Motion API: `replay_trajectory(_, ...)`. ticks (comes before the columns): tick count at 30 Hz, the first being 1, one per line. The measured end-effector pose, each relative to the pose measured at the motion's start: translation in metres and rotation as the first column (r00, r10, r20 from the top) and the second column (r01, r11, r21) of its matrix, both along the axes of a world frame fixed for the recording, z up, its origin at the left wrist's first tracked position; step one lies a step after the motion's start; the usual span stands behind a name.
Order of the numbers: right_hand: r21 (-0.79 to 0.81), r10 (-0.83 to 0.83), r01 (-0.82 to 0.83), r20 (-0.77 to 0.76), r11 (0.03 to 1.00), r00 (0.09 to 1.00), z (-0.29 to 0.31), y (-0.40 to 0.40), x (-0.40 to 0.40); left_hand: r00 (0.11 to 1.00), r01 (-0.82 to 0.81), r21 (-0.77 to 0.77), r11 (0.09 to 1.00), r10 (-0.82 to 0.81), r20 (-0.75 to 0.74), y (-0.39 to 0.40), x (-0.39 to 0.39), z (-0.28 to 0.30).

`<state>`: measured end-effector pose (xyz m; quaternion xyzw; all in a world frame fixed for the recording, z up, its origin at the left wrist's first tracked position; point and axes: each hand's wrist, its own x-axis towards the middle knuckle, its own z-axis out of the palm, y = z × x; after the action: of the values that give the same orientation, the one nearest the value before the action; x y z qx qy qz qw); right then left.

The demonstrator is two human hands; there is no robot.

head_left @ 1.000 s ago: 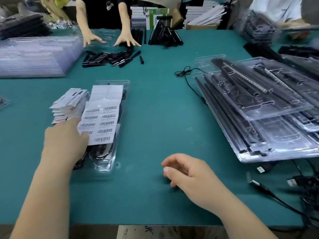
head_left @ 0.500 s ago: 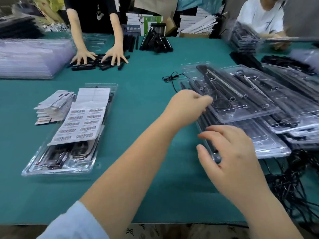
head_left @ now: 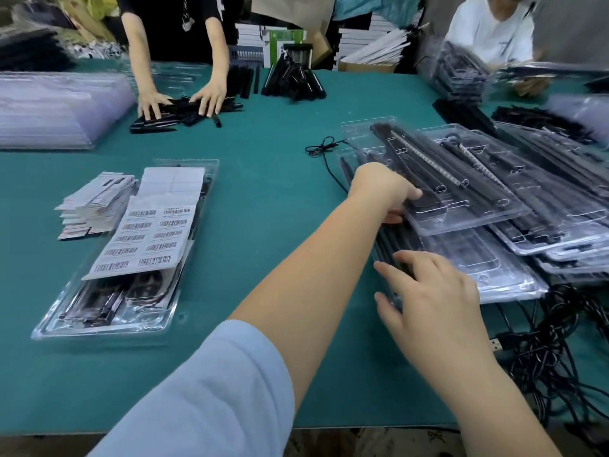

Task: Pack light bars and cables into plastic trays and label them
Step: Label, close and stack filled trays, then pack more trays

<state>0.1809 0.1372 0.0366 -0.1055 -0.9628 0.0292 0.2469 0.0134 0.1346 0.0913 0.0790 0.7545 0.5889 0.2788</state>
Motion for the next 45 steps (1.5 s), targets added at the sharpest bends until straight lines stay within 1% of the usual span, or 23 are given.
replay_trajectory(3, -0.007, -0.013, 0.013, 0.000, 1.000, 1.000, -0.001, -0.001, 0.000, 0.993, -0.008, 0.094, 0.996, -0.003, 0.118, 0.009, 0.004, -0.002)
replay_trajectory(7, -0.011, -0.023, 0.022, -0.027, 1.000, 0.999, -0.003, -0.003, 0.000, 0.953, -0.076, 0.310, 0.948, -0.023, 0.303, -0.004, 0.003, -0.003)
replay_trajectory(11, 0.014, -0.014, 0.015, -0.023, 1.000, 1.000, -0.005, -0.003, 0.001, 0.941, -0.050, 0.494, 0.868, -0.125, 0.314, -0.041, -0.002, -0.003)
replay_trajectory(13, 0.021, -0.012, 0.013, -0.034, 1.000, 0.999, -0.007, -0.002, 0.001, 0.951, -0.087, 0.549, 0.831, -0.095, 0.294, -0.064, -0.007, -0.006)
replay_trajectory(16, 0.056, -0.004, 0.007, -0.053, 0.998, 0.999, -0.009, -0.001, 0.001, 0.973, -0.125, 0.538, 0.833, -0.002, 0.229, -0.106, -0.008, -0.009)
replay_trajectory(20, 0.055, 0.002, 0.001, -0.057, 0.999, 0.998, -0.010, -0.001, 0.001, 0.982, -0.172, 0.513, 0.841, 0.105, 0.158, -0.174, -0.002, -0.013)
replay_trajectory(24, 0.058, -0.008, 0.010, -0.031, 0.998, 0.999, -0.010, -0.002, 0.000, 0.967, -0.210, 0.445, 0.871, 0.118, 0.226, -0.241, 0.016, -0.024)
replay_trajectory(26, 0.035, -0.034, 0.034, 0.001, 0.999, 0.999, -0.008, -0.004, 0.001, 0.961, -0.212, 0.372, 0.904, 0.124, 0.248, -0.258, 0.024, -0.036)
replay_trajectory(28, -0.022, -0.034, 0.034, -0.019, 0.999, 0.999, -0.007, -0.010, 0.002, 0.959, -0.215, 0.304, 0.928, 0.142, 0.246, -0.264, 0.032, -0.046)
replay_trajectory(29, -0.075, 0.004, -0.007, -0.040, 0.997, 0.999, -0.005, -0.017, 0.002, 0.964, -0.201, 0.258, 0.945, 0.145, 0.221, -0.264, 0.038, -0.050)
replay_trajectory(31, -0.176, 0.171, -0.180, -0.066, 0.968, 0.983, -0.003, -0.036, 0.003, 0.984, -0.157, 0.158, 0.975, 0.142, 0.105, -0.259, 0.051, -0.059)
replay_trajectory(32, -0.225, 0.274, -0.278, -0.048, 0.934, 0.960, -0.002, -0.046, 0.002, 0.987, -0.153, 0.119, 0.981, 0.147, 0.061, -0.254, 0.059, -0.063)
replay_trajectory(33, -0.286, 0.371, -0.352, 0.012, 0.891, 0.929, -0.001, -0.056, 0.001, 0.985, -0.173, 0.074, 0.982, 0.172, 0.022, -0.248, 0.066, -0.066)
replay_trajectory(34, -0.354, 0.449, -0.387, 0.110, 0.851, 0.887, -0.002, -0.063, -0.001, 0.975, -0.217, 0.004, 0.976, 0.217, -0.041, -0.241, 0.071, -0.070)
replay_trajectory(35, -0.410, 0.494, -0.378, 0.225, 0.830, 0.840, -0.005, -0.069, -0.004, 0.962, -0.256, -0.066, 0.965, 0.247, -0.117, -0.234, 0.075, -0.073)
replay_trajectory(36, -0.403, 0.484, -0.335, 0.358, 0.852, 0.799, -0.007, -0.074, -0.009, 0.948, -0.281, -0.098, 0.955, 0.260, -0.184, -0.227, 0.078, -0.075)
replay_trajectory(37, -0.350, 0.455, -0.313, 0.472, 0.883, 0.755, -0.012, -0.077, -0.012, 0.936, -0.294, -0.099, 0.951, 0.266, -0.229, -0.222, 0.082, -0.077)
replay_trajectory(38, -0.267, 0.415, -0.319, 0.539, 0.910, 0.733, -0.016, -0.080, -0.014, 0.928, -0.304, -0.085, 0.949, 0.274, -0.254, -0.219, 0.083, -0.080)
replay_trajectory(39, -0.178, 0.368, -0.327, 0.566, 0.928, 0.738, -0.019, -0.082, -0.015, 0.924, -0.308, -0.074, 0.949, 0.279, -0.262, -0.218, 0.085, -0.084)
replay_trajectory(40, -0.094, 0.327, -0.333, 0.557, 0.938, 0.764, -0.018, -0.084, -0.016, 0.923, -0.305, -0.068, 0.950, 0.278, -0.265, -0.218, 0.085, -0.086)
replay_trajectory(41, -0.072, 0.292, -0.303, 0.545, 0.950, 0.786, -0.017, -0.086, -0.016, 0.922, -0.308, -0.057, 0.950, 0.283, -0.263, -0.220, 0.085, -0.088)
replay_trajectory(43, -0.078, 0.287, -0.287, 0.491, 0.955, 0.823, -0.018, -0.087, -0.015, 0.923, -0.340, 0.038, 0.940, 0.341, -0.179, -0.226, 0.080, -0.087)
replay_trajectory(45, -0.067, 0.278, -0.283, 0.491, 0.957, 0.826, -0.022, -0.087, -0.014, 0.936, -0.344, 0.244, 0.907, 0.350, 0.019, -0.230, 0.076, -0.085)
